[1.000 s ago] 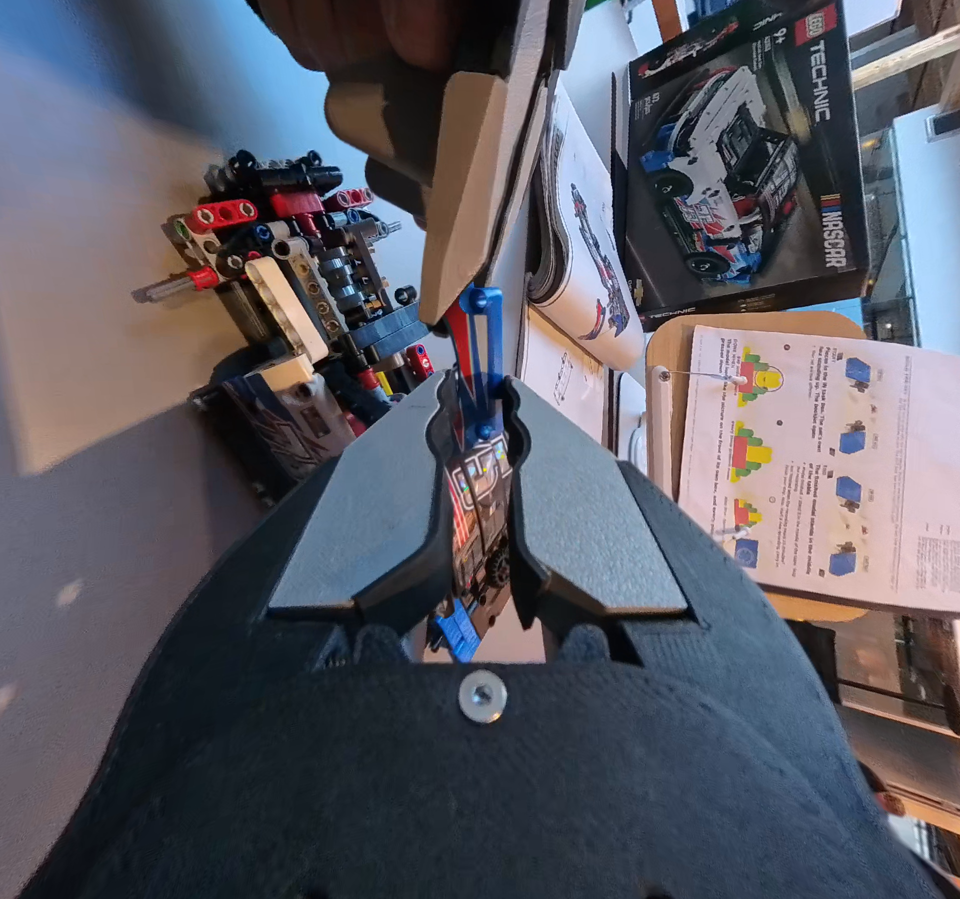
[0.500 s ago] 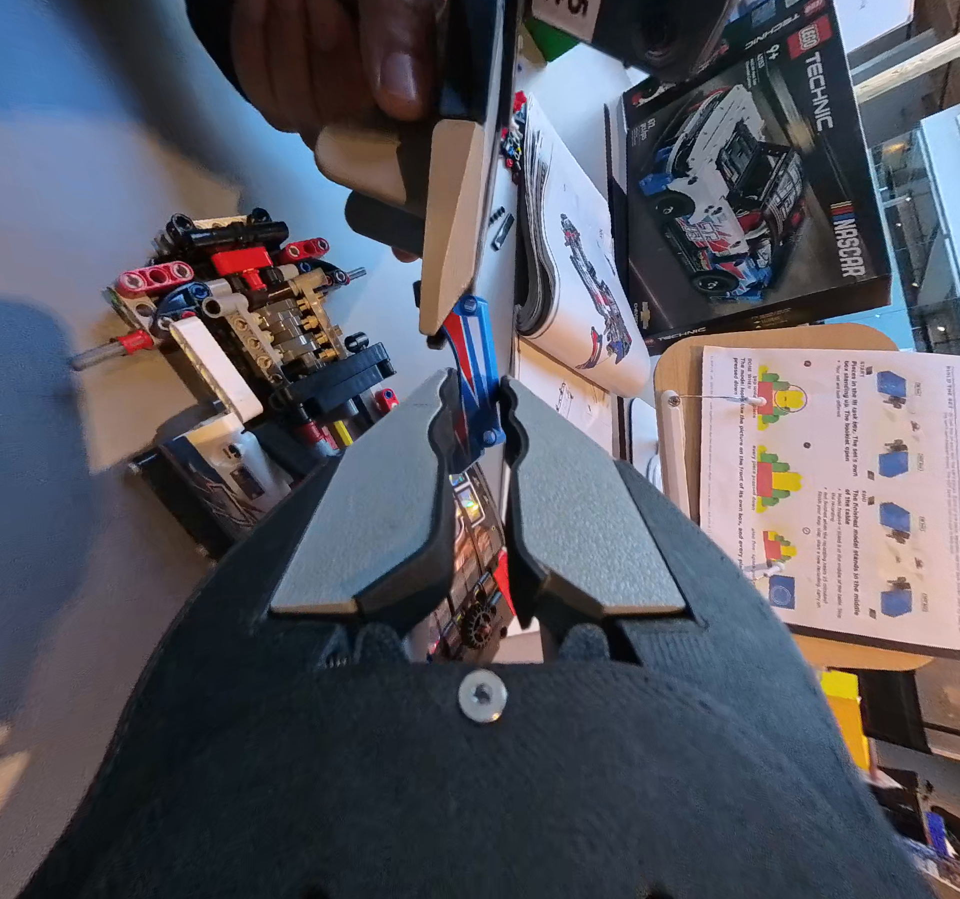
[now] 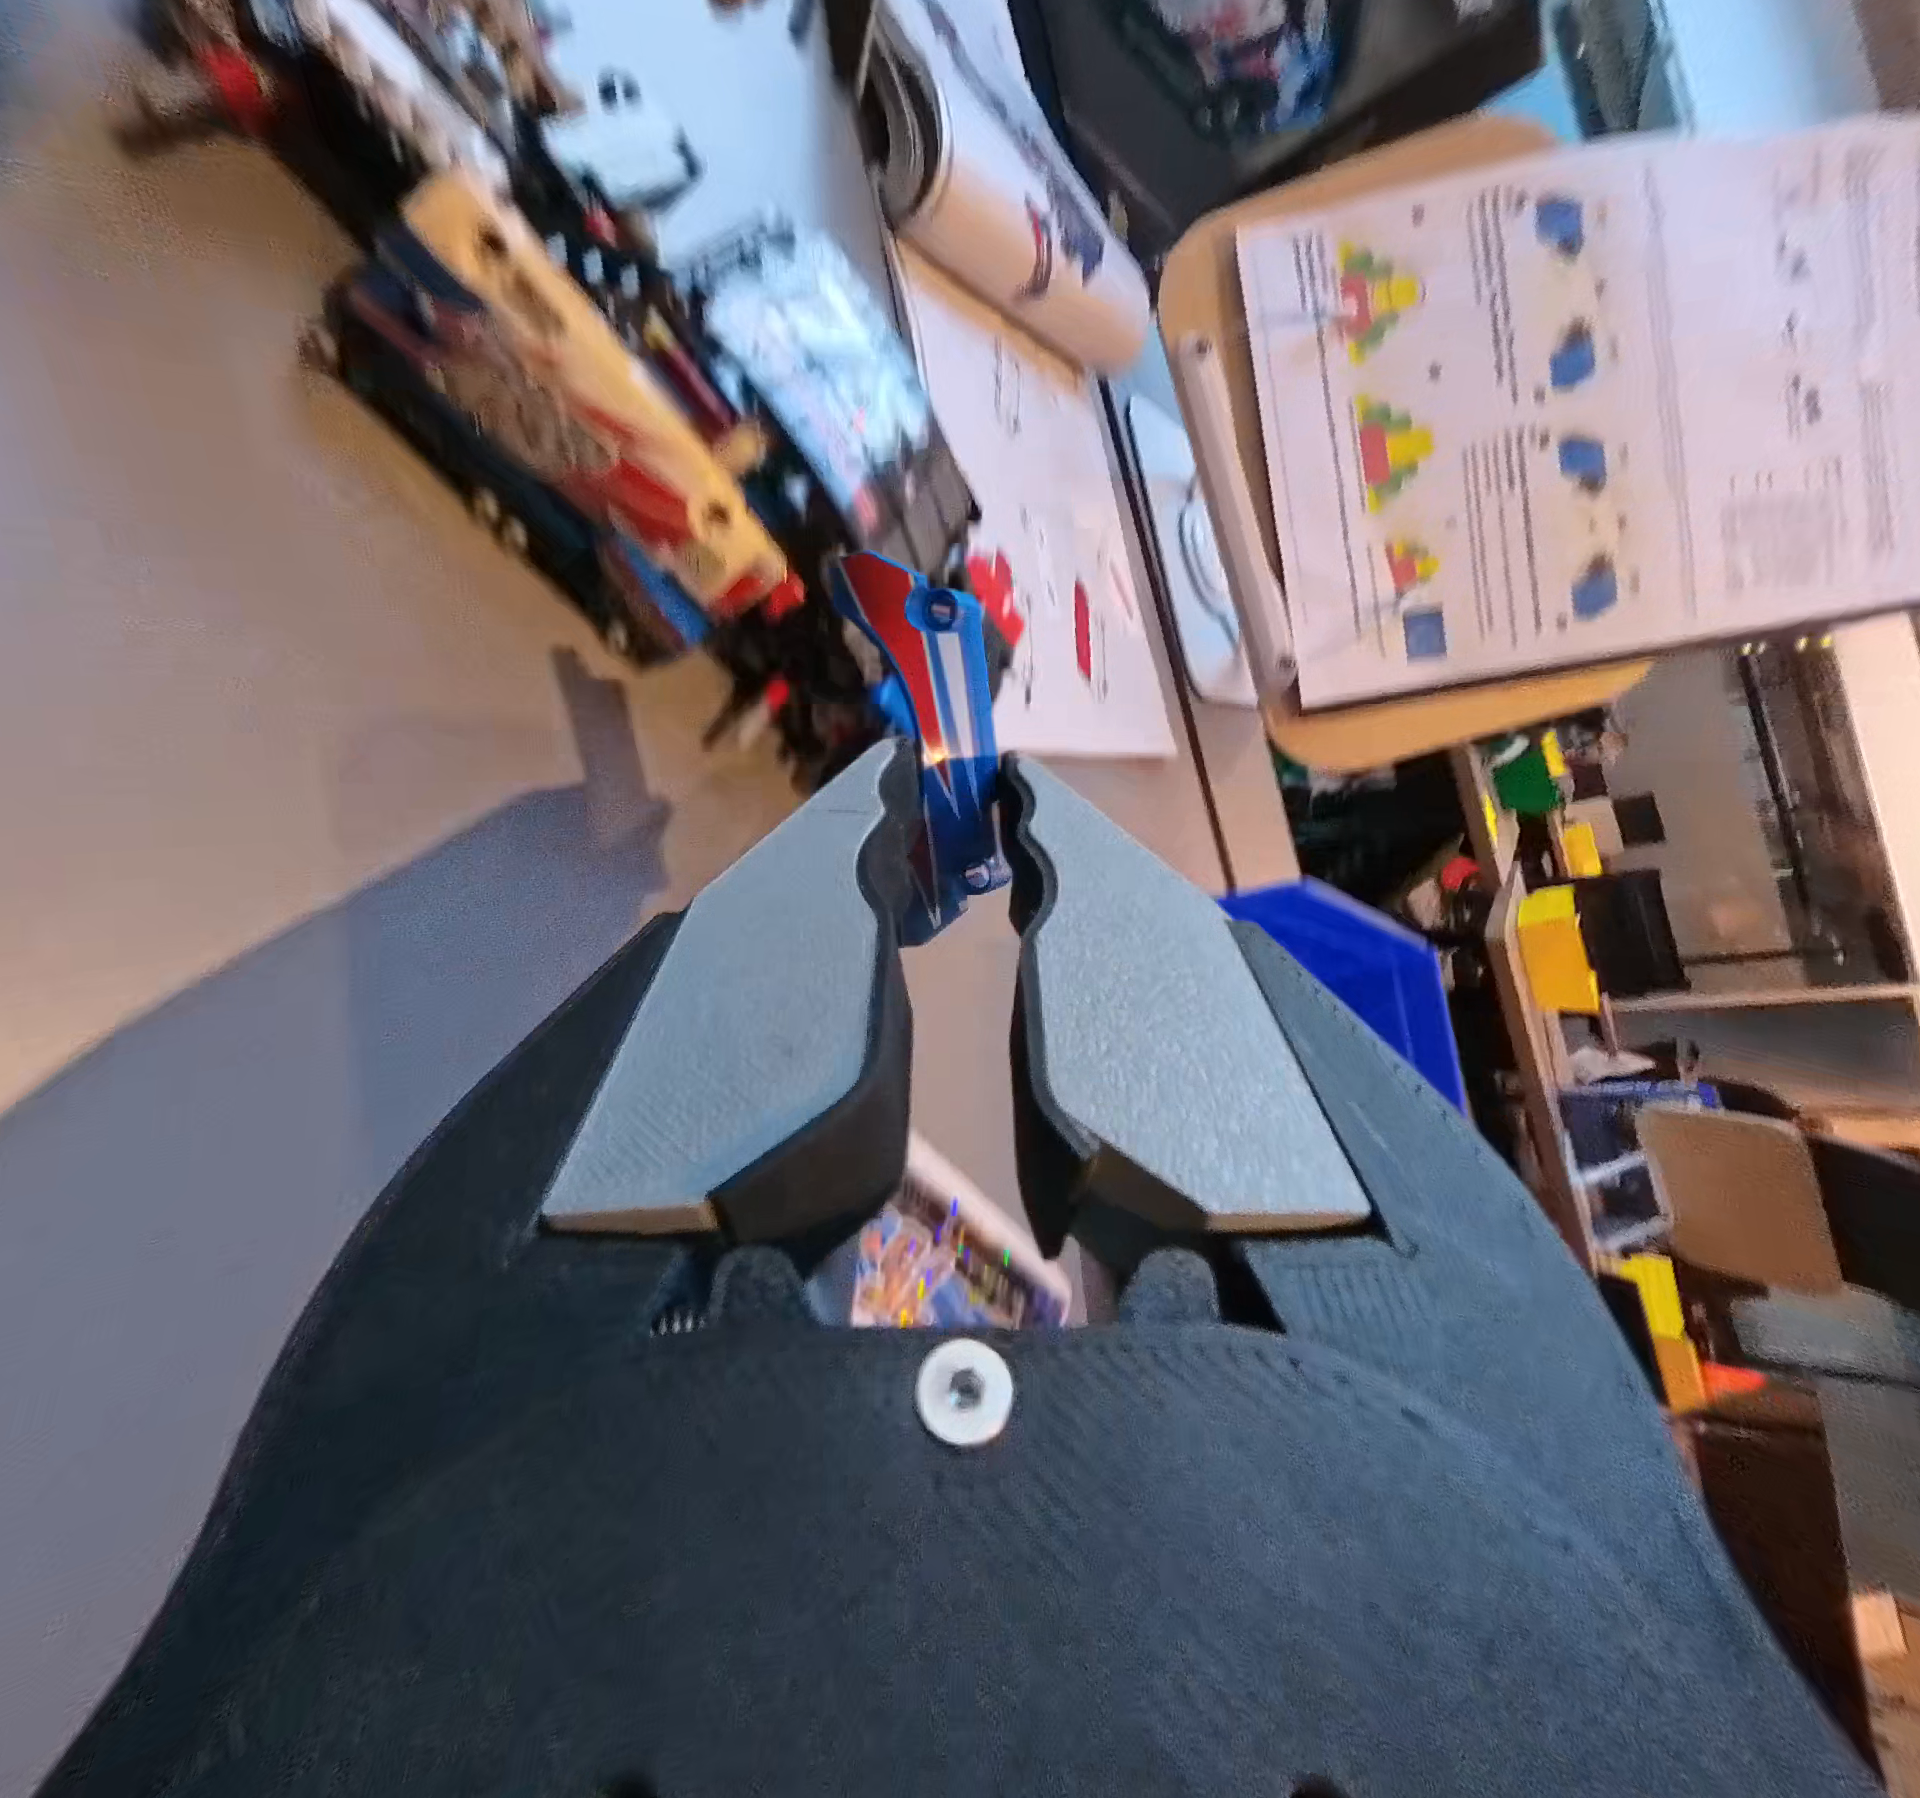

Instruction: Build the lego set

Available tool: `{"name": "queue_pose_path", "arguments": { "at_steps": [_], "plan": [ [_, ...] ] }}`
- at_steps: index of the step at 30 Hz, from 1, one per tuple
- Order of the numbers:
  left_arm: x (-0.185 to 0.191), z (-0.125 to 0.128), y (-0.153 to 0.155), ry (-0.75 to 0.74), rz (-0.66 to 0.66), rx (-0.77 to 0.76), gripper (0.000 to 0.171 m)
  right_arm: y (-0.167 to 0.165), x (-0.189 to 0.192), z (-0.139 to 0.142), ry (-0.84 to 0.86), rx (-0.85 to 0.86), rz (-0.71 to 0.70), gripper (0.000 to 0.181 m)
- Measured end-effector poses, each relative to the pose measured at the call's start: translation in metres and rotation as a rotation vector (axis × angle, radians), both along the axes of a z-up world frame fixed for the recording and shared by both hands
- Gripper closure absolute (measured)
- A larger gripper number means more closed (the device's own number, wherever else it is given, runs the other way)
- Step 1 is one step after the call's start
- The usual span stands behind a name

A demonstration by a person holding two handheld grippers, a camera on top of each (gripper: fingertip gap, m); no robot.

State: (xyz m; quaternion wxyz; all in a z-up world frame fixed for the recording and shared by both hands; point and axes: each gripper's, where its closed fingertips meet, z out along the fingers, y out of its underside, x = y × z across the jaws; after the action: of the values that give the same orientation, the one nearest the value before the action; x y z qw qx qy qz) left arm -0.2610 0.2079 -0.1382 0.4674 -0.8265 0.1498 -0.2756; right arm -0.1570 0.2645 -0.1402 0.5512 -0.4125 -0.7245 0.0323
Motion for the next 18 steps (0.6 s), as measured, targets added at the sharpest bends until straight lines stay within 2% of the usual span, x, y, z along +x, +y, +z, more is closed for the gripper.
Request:
{"name": "queue_pose_path", "arguments": {
  "at_steps": [1, 3, 5, 7, 9, 13, 14, 15, 16, 18],
  "plan": [
    [-0.009, -0.001, 0.005, 0.11, 0.067, 0.036, 0.106, 0.007, 0.013, -0.006, -0.009, -0.005, -0.021, 0.168],
    [-0.012, -0.008, 0.013, 0.286, 0.101, 0.059, 0.098, 0.016, 0.03, -0.013, -0.013, 0.003, -0.04, 0.168],
    [0.002, -0.031, 0.016, 0.356, 0.024, -0.076, 0.075, 0.02, 0.035, -0.017, -0.004, 0.005, -0.038, 0.168],
    [0.012, -0.043, 0.023, 0.38, -0.028, -0.138, 0.073, 0.019, 0.036, -0.018, 0.015, 0.025, -0.026, 0.169],
    [0.0, -0.052, 0.03, 0.504, -0.023, -0.173, 0.073, 0.018, 0.035, -0.019, 0.031, 0.047, -0.017, 0.169],
    [-0.007, -0.08, 0.017, 0.63, -0.131, -0.318, 0.066, 0.013, 0.034, -0.024, 0.042, 0.079, 0.014, 0.169],
    [-0.008, -0.086, 0.014, 0.644, -0.144, -0.338, 0.059, 0.013, 0.033, -0.026, 0.038, 0.086, 0.02, 0.169],
    [-0.005, -0.089, 0.012, 0.623, -0.167, -0.354, 0.062, 0.013, 0.032, -0.028, 0.032, 0.092, 0.024, 0.169],
    [0.0, -0.09, 0.009, 0.587, -0.202, -0.365, 0.074, 0.012, 0.031, -0.031, 0.024, 0.095, 0.029, 0.169],
    [-0.002, -0.09, 0.009, 0.599, -0.242, -0.364, 0.075, 0.011, 0.029, -0.034, 0.016, 0.104, 0.031, 0.169]
  ]
}}
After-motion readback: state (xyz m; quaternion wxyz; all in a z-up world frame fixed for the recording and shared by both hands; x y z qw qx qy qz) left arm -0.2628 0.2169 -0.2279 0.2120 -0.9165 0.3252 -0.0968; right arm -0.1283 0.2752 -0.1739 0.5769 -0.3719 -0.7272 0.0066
